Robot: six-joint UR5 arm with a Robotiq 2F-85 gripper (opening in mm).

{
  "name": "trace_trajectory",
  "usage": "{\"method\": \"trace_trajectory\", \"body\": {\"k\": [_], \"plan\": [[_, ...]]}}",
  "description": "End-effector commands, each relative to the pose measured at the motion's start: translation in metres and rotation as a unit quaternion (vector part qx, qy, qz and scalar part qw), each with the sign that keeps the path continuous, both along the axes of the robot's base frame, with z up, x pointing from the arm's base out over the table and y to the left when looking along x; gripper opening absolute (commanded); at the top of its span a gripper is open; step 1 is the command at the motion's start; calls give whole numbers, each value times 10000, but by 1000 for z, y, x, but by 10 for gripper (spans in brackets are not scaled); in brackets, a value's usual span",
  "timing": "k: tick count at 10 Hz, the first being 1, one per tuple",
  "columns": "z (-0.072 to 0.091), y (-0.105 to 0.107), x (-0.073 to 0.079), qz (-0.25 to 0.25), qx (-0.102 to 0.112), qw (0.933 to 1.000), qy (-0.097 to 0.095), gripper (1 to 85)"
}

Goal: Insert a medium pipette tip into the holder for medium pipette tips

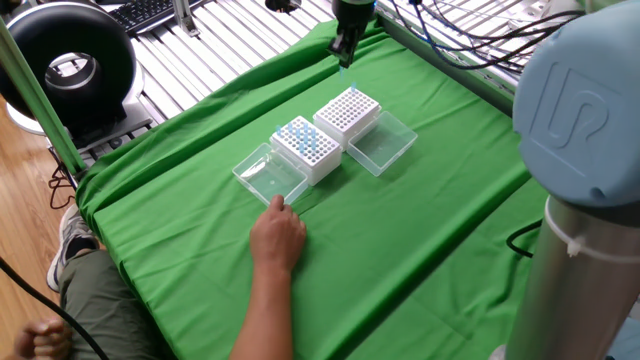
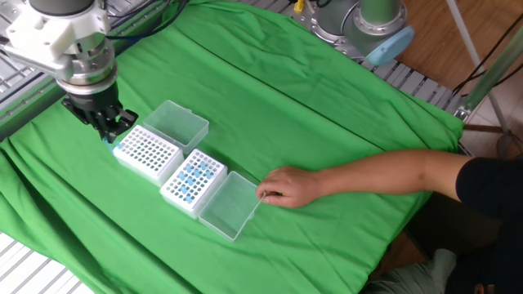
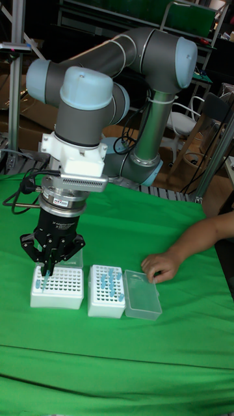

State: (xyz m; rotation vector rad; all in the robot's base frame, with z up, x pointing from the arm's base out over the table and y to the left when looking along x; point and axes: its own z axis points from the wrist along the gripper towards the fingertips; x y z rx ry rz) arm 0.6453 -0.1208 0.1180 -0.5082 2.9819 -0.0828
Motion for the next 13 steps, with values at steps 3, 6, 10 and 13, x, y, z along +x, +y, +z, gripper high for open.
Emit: {"method": "trace_trajectory", "body": {"k": [3, 6, 10, 13], "plan": [[-5, -1, -12, -74, 154, 9999, 31, 10], [-8, -3, -16, -81, 162, 9998, 23, 10], [-9, -2, -18, -88, 171, 9998, 23, 10], [-11, -1, -20, -103, 181, 9998, 8, 10]]}}
